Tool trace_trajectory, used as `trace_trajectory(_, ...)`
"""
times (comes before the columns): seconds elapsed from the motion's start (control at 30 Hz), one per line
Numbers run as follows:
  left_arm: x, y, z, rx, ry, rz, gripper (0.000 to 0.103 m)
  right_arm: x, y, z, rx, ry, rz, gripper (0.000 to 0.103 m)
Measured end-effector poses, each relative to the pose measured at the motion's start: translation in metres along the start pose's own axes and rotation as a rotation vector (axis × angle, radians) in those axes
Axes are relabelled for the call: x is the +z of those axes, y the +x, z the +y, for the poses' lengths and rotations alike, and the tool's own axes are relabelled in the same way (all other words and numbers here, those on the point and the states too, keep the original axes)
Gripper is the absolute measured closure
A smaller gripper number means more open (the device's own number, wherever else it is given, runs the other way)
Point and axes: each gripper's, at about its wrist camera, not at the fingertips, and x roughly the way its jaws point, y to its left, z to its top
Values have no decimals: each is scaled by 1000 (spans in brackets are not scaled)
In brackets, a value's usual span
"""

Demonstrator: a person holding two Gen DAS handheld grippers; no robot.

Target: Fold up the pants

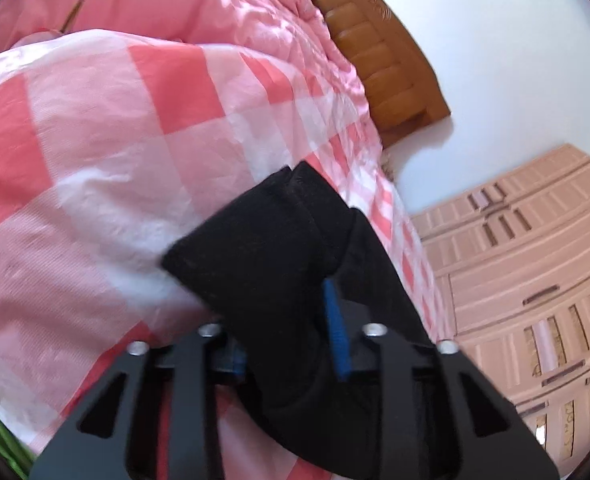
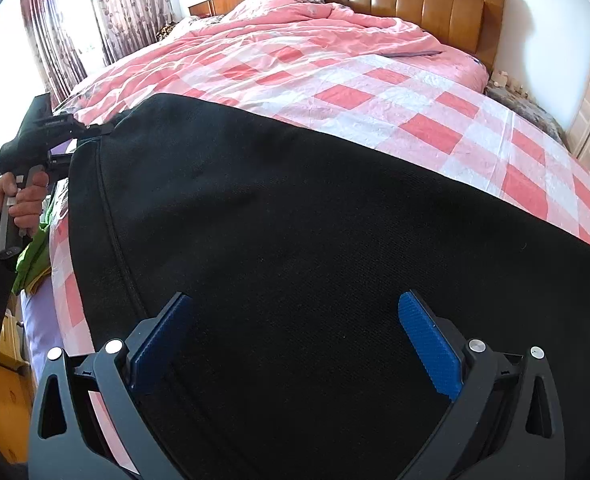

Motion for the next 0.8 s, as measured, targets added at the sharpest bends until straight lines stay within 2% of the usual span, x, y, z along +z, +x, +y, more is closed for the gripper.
trace_trajectory(0.03, -2, -3, -2, 10, 6, -23, 86, 0, 0, 0, 2, 1, -1, 4)
trace_trajectory(0.07, -4, -10, -10, 78, 38, -72, 91, 0, 0, -1, 3, 1, 0, 4)
trace_trajectory(0.13, -5, -18, -17, 101, 51, -105, 91, 0, 1, -1, 5, 2, 5, 4)
trace_trajectory(0.3, -5, -15, -24, 175, 69, -108, 91, 0, 4, 4, -26, -20, 16, 4)
trace_trajectory(0.37, -9, -19, -34, 200, 108, -123, 91, 0, 5, 6, -39, -32, 20, 4)
trace_trajectory(0.43, -19, -25, -67, 263, 227, -158, 91, 0, 4, 5, -30, -27, 13, 4)
trace_trajectory(0.5, -36, -34, -108, 275, 353, -198, 91, 0, -3, -4, 22, 17, -33, 4)
trace_trajectory(0.57, -59, -41, -155, 290, 497, -249, 91, -1, -15, -14, 30, 75, -91, 4)
trace_trajectory(0.7, -126, -36, -242, 299, 790, -308, 91, -8, -57, -40, 10, 186, -236, 4)
trace_trajectory(0.8, -191, -15, -290, 281, 993, -297, 90, -17, -101, -68, -43, 262, -348, 4)
